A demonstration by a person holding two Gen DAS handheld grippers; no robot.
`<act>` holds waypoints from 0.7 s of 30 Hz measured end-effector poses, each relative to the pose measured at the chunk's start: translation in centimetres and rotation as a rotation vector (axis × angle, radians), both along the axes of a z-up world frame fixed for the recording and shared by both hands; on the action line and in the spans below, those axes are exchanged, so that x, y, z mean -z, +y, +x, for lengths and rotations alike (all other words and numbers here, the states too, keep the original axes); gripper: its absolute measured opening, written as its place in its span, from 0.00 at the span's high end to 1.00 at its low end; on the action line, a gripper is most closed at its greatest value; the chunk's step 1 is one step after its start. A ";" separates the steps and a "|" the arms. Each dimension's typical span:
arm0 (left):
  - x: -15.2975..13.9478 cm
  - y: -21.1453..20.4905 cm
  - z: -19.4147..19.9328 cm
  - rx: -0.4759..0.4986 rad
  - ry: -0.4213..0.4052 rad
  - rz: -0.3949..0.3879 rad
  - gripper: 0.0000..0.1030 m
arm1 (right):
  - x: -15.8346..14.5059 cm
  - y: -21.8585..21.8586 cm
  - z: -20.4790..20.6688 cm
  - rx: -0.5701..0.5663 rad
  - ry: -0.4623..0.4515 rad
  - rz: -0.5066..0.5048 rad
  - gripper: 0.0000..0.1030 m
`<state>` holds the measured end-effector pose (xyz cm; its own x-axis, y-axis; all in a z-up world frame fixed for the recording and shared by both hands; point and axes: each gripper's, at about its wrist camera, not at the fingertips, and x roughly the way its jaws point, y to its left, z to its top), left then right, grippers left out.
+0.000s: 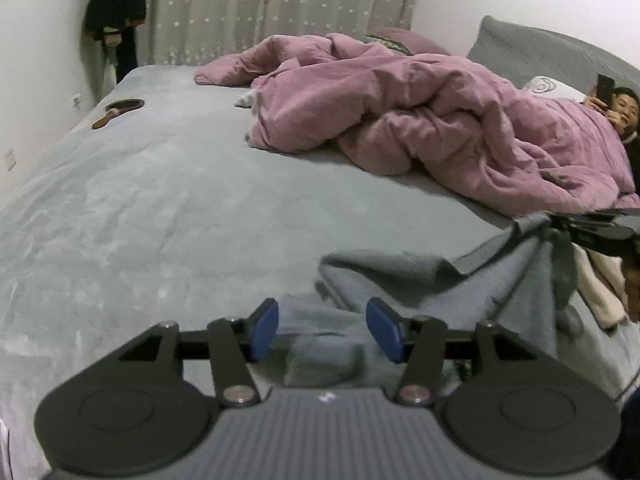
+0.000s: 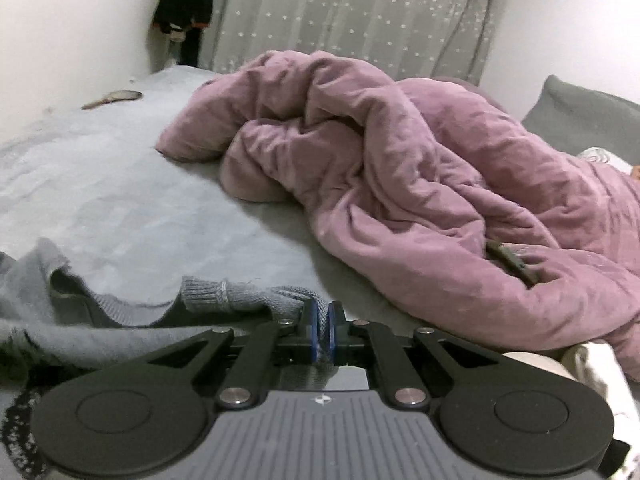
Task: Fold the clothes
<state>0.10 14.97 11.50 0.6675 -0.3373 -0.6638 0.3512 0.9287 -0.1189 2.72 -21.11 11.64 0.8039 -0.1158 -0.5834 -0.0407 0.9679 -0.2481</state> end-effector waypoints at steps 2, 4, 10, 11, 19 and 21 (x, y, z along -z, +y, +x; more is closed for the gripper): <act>0.5 -0.4 0.9 -0.004 0.005 0.023 0.51 | 0.2 0.2 0.1 -0.012 0.017 -0.009 0.95; 1.1 -1.3 1.6 0.002 -0.009 0.062 0.51 | 0.5 0.4 0.0 -0.031 0.034 -0.014 0.95; 2.3 -4.8 3.0 0.097 -0.075 0.171 0.51 | 1.0 0.3 -0.1 -0.045 0.059 -0.009 0.95; 2.4 -5.3 3.3 0.109 -0.077 0.178 0.51 | 1.0 0.3 -0.1 -0.048 0.063 -0.005 0.95; 4.2 -8.8 5.2 0.251 -0.098 0.249 0.44 | 1.4 0.0 -0.2 -0.097 0.100 0.041 0.94; 4.7 -9.5 5.4 0.291 -0.095 0.251 0.35 | 1.4 -0.1 -0.2 -0.112 0.117 0.077 0.94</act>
